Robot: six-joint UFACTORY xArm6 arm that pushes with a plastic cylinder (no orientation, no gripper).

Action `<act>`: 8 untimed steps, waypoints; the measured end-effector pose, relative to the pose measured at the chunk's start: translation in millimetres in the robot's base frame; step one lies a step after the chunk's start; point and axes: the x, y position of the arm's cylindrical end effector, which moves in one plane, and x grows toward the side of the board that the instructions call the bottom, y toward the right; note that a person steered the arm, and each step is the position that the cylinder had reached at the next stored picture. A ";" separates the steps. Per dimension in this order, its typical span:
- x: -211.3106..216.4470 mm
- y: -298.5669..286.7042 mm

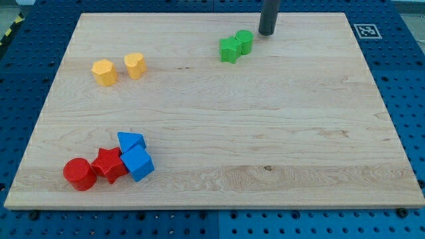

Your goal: Move the green circle along with green star closer to the yellow heart

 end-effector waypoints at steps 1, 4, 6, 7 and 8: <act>12.3 -26.4; 49.4 -75.8; 67.5 12.7; 79.2 -2.1; 79.2 -2.1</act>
